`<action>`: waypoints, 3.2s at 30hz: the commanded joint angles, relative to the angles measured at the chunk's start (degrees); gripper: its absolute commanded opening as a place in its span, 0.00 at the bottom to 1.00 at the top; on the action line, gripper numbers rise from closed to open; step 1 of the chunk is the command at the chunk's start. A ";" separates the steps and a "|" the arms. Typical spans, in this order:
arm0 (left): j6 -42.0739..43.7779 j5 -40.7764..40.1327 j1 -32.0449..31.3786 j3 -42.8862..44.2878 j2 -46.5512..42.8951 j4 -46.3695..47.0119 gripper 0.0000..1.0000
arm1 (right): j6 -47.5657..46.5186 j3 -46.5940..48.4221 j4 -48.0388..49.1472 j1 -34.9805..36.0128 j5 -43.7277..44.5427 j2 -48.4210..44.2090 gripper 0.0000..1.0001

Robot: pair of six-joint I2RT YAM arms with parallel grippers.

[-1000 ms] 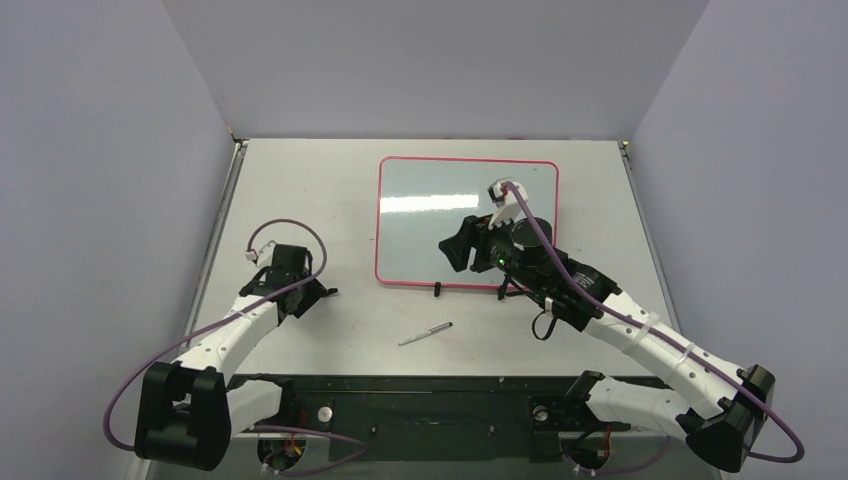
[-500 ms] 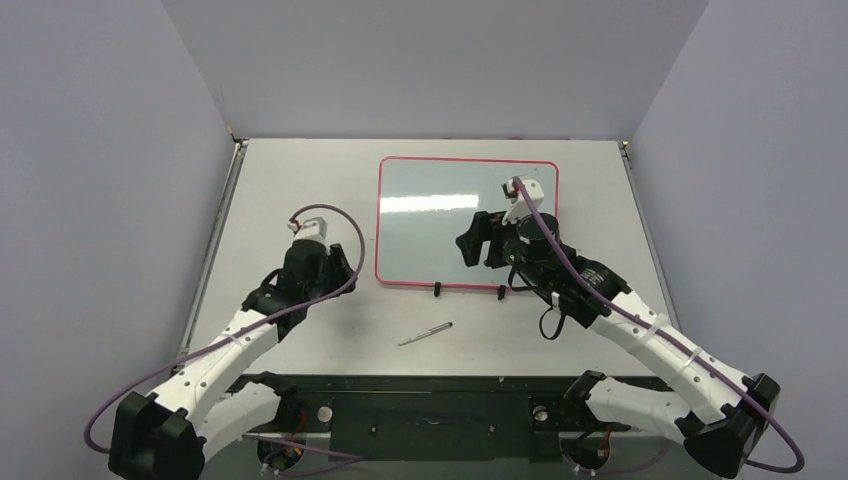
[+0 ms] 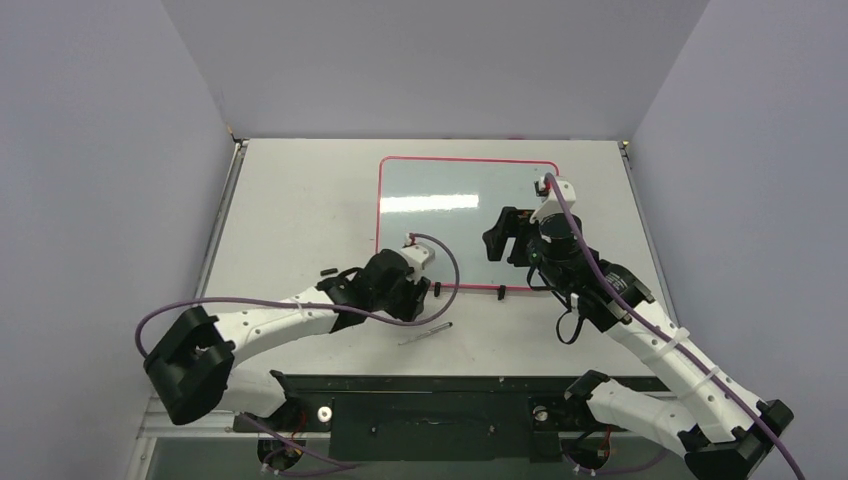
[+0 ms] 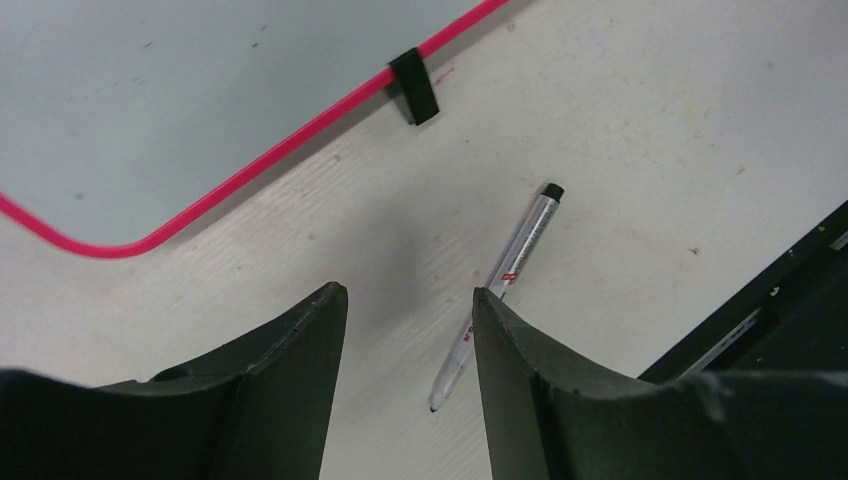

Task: Write a sentence on the whiteboard
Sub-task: Place the pen cap at the center of the board, then pick up the whiteboard marker at the center of the board.

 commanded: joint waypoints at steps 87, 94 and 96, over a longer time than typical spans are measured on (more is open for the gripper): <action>14.29 8.76 -9.28 20.51 -4.74 -8.42 0.00 | 18.80 -9.99 14.18 -8.16 -47.08 6.52 0.51; 14.26 7.34 -9.28 20.19 -4.27 -6.16 0.00 | 20.05 -11.08 15.98 -7.20 -47.40 6.90 0.41; 14.25 7.23 -9.26 20.33 -3.61 -5.74 0.00 | 20.66 -11.33 16.72 -6.89 -47.45 6.86 0.39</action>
